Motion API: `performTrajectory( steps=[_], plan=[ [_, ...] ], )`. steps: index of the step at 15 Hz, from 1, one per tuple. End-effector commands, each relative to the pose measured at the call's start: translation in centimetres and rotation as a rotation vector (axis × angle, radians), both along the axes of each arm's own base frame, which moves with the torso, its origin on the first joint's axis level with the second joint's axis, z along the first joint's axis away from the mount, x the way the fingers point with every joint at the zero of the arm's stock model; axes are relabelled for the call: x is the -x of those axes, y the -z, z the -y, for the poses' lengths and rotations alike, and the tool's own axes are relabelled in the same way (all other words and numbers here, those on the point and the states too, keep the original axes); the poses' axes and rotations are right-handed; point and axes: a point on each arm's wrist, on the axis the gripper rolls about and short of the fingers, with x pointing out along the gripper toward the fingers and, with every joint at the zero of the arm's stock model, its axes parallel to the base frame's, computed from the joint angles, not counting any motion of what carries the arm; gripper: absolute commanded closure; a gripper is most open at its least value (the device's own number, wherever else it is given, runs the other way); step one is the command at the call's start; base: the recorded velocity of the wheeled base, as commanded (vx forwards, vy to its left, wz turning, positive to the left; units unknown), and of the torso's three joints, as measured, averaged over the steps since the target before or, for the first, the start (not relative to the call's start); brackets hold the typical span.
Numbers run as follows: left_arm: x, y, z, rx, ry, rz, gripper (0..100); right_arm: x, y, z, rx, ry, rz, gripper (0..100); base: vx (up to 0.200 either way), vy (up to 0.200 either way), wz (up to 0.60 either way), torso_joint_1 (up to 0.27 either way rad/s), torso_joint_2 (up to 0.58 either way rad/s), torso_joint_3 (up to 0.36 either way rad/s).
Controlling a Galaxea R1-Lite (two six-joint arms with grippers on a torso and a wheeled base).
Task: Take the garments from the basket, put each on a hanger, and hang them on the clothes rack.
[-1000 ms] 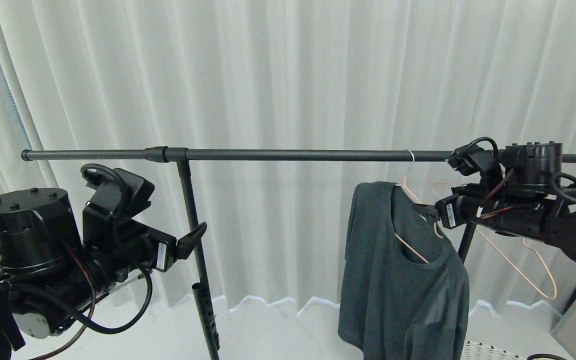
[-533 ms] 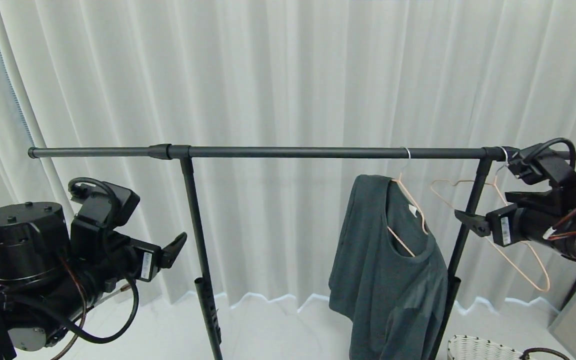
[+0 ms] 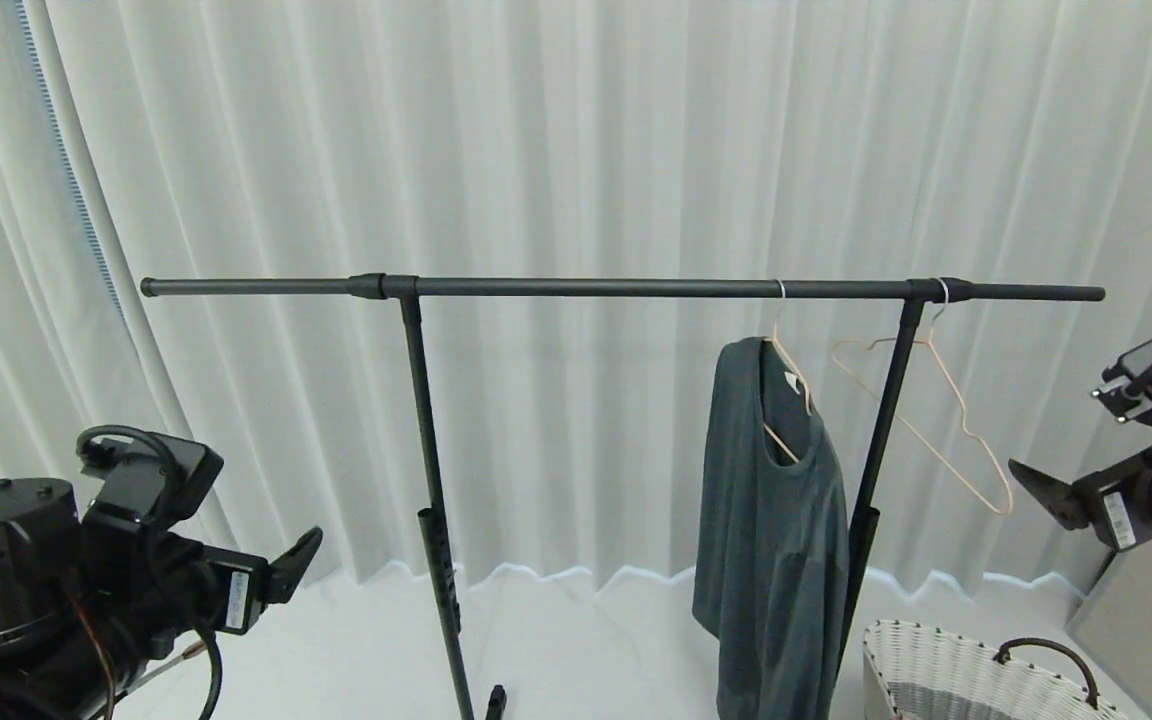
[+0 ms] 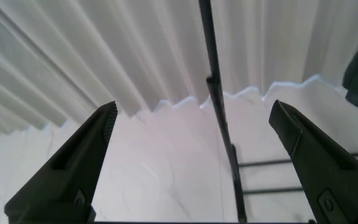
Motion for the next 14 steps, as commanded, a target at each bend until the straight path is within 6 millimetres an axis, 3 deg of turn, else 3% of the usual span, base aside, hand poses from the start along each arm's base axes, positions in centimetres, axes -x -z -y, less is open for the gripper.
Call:
performTrajectory(
  steps=[1,5,8,11,14],
  plan=[
    [1.4,0.5,-0.5,-0.007,-0.032,-0.012,0,0.7,0.0,0.7,0.008,0.026,0.01,0,-0.2,0.0,0.0,0.002,0.0,0.002],
    [3.6,1.8,-1.1,0.013,-0.142,-0.048,0,1.4,0.5,1.9,0.027,0.087,0.003,0,-0.2,0.0,0.0,0.006,0.0,-0.004],
    [5.0,2.4,-1.4,-0.012,-0.215,-0.062,0,1.8,0.4,2.2,0.051,0.097,0.014,0,0.0,0.0,0.0,0.0,0.0,0.0],
    [5.3,2.2,-1.5,-0.016,-0.242,-0.046,0,1.9,0.6,2.5,0.062,0.137,0.005,0,0.0,0.0,0.0,0.0,0.0,0.0],
    [5.9,2.1,-1.7,0.006,-0.311,-0.036,0,2.8,0.8,2.6,0.066,0.15,0.011,0,0.0,0.0,0.0,-0.154,0.33,0.16]
  ],
)
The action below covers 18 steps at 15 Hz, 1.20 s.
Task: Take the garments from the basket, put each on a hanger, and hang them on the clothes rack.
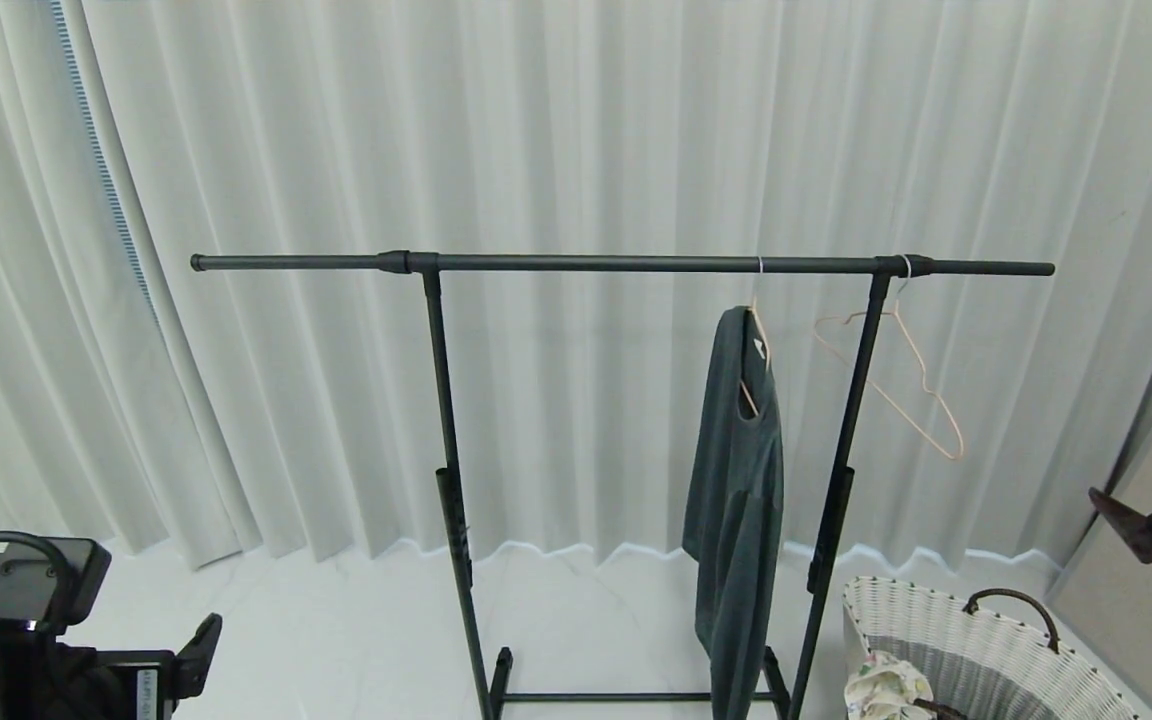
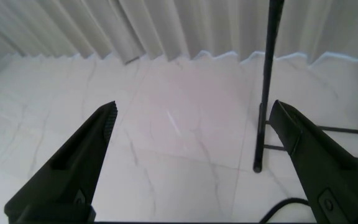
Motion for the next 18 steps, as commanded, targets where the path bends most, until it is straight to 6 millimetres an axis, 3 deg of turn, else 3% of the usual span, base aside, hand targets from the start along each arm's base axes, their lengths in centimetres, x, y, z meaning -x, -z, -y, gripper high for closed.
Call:
performTrajectory(
  steps=[1,3,7,8,18],
  plan=[
    [0.7,-0.5,-0.1,-0.009,-0.026,0.034,0,0.7,0.1,0.1,0.0,0.0,0.007,0,0.0,0.0,0.0,-0.222,0.48,0.237],
    [3.4,-1.0,-0.4,-0.022,-0.051,0.061,0,1.7,0.5,0.2,0.006,0.002,0.009,0,0.0,0.0,0.0,-0.251,0.52,0.256],
    [10.2,1.2,-0.9,-0.04,-0.037,-0.021,0,2.0,0.7,0.5,0.008,0.023,0.009,0,0.0,0.0,0.0,-0.249,0.51,0.264],
    [10.7,1.3,-0.9,-0.041,-0.028,-0.009,0,2.0,0.7,0.7,0.009,0.032,0.008,0,0.0,0.0,0.0,-0.246,0.5,0.261],
    [9.7,1.5,-0.8,-0.054,-0.016,-0.129,0,3.0,2.6,1.4,0.019,0.087,-0.054,0,0.0,0.0,0.0,-0.235,0.48,0.247]
  ],
)
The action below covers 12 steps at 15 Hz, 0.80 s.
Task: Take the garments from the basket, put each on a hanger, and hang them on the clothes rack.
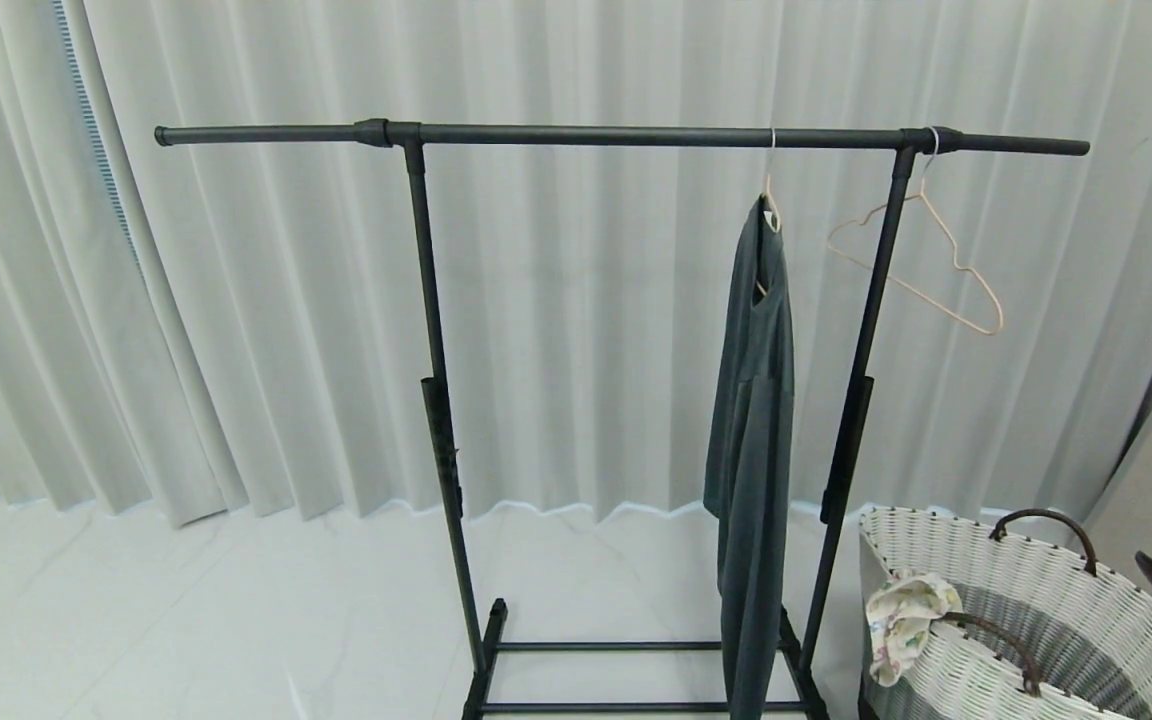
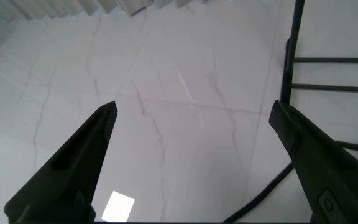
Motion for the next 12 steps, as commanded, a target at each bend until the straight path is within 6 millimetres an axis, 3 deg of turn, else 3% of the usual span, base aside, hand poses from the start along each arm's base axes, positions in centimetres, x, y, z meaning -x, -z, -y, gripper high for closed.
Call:
performTrajectory(
  steps=[1,6,12],
  plan=[
    [-0.21,0.07,0.03,-0.002,0.004,-0.027,0,-0.12,0.18,0.01,0.001,0.001,-0.011,0,0.0,0.0,0.0,-0.222,0.49,0.242],
    [-0.34,0.12,0.05,-0.003,0.006,-0.042,0,-0.28,0.37,0.0,0.035,-0.012,-0.033,0,0.0,0.0,0.0,-0.144,0.29,0.14],
    [-0.5,0.17,0.22,-0.008,0.057,-0.059,0,-0.42,0.49,0.0,0.039,-0.013,-0.043,0,0.0,-0.2,0.0,-0.008,0.03,0.021]
  ],
)
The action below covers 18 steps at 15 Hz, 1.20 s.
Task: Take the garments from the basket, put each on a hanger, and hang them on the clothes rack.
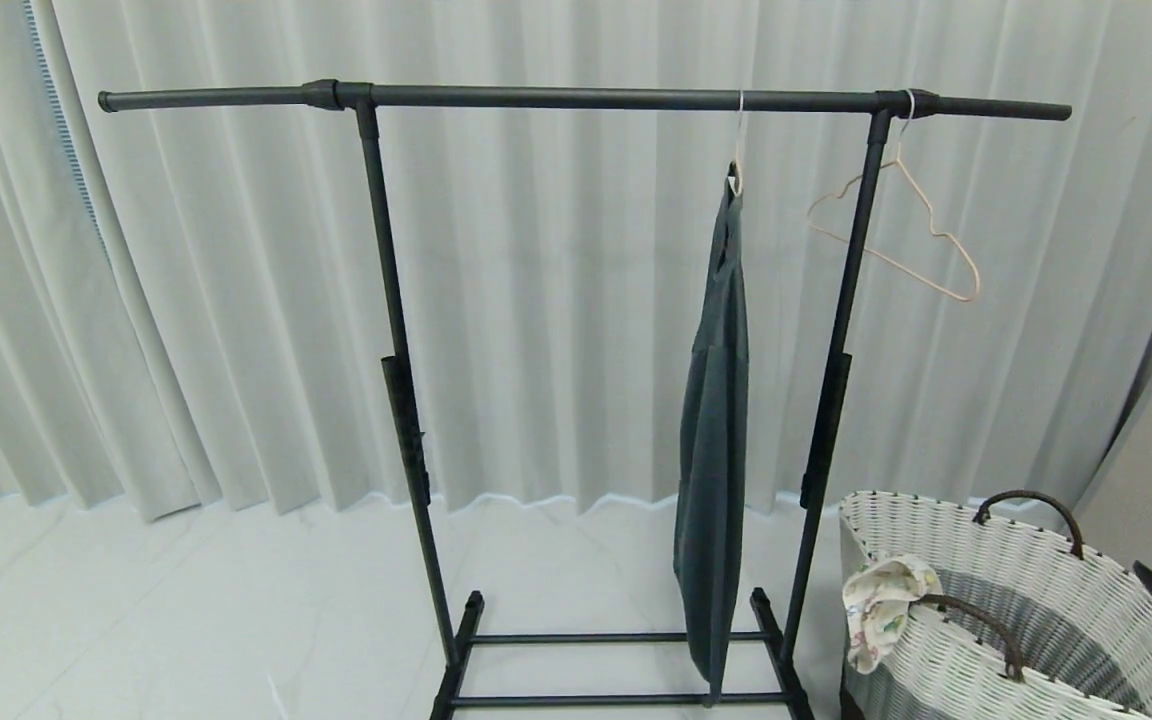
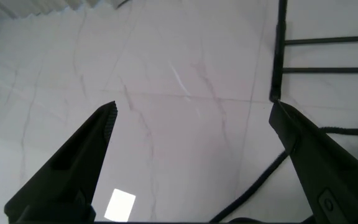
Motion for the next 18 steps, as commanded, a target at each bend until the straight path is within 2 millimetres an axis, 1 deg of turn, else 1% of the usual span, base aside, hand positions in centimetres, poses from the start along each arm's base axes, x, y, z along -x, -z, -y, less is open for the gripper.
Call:
performTrajectory(
  steps=[1,3,7,11,12,13,15,17,18],
  plan=[
    [-0.2,0.1,0.1,-0.003,0.024,-0.023,0,-0.1,0.1,0.0,0.0,-0.001,-0.008,0,0.0,-0.2,0.0,0.002,0.0,0.012],
    [-0.3,0.1,0.1,-0.005,0.025,-0.035,0,0.0,0.1,0.0,-0.002,-0.004,-0.006,0,0.2,-0.2,0.0,0.0,0.01,0.0],
    [-0.3,0.1,0.1,-0.003,0.023,-0.039,0,0.3,1.0,-0.2,-0.024,-0.057,-0.038,0,0.2,0.0,0.0,0.005,0.0,0.006],
    [-0.4,0.1,0.1,-0.004,0.023,-0.045,0,0.2,1.4,-0.4,-0.058,-0.126,-0.063,0,0.2,0.0,0.0,0.0,0.0,0.0],
    [-0.4,0.1,0.1,-0.004,0.023,-0.045,0,0.2,1.8,-0.4,-0.067,-0.145,-0.082,0,0.2,0.0,0.0,0.002,0.0,0.007],
    [-0.4,0.1,0.1,-0.004,0.026,-0.045,0,0.1,2.8,-0.5,-0.08,-0.165,-0.133,0,0.2,0.0,0.0,0.002,0.0,-0.002],
    [-0.4,0.1,0.1,-0.004,0.026,-0.043,0,-0.4,3.9,-1.0,-0.117,-0.197,-0.198,0,0.2,0.0,0.0,0.005,0.01,0.002],
    [-0.4,0.1,0.1,-0.004,0.028,-0.042,0,-1.0,4.8,-2.1,-0.191,-0.238,-0.259,0,0.0,0.0,0.0,0.0,0.0,0.0],
    [-0.3,0.1,0.1,-0.004,0.028,-0.04,0,-1.1,5.6,-2.5,-0.207,-0.246,-0.31,0,0.0,0.0,0.0,0.0,0.0,0.0]
  ],
)
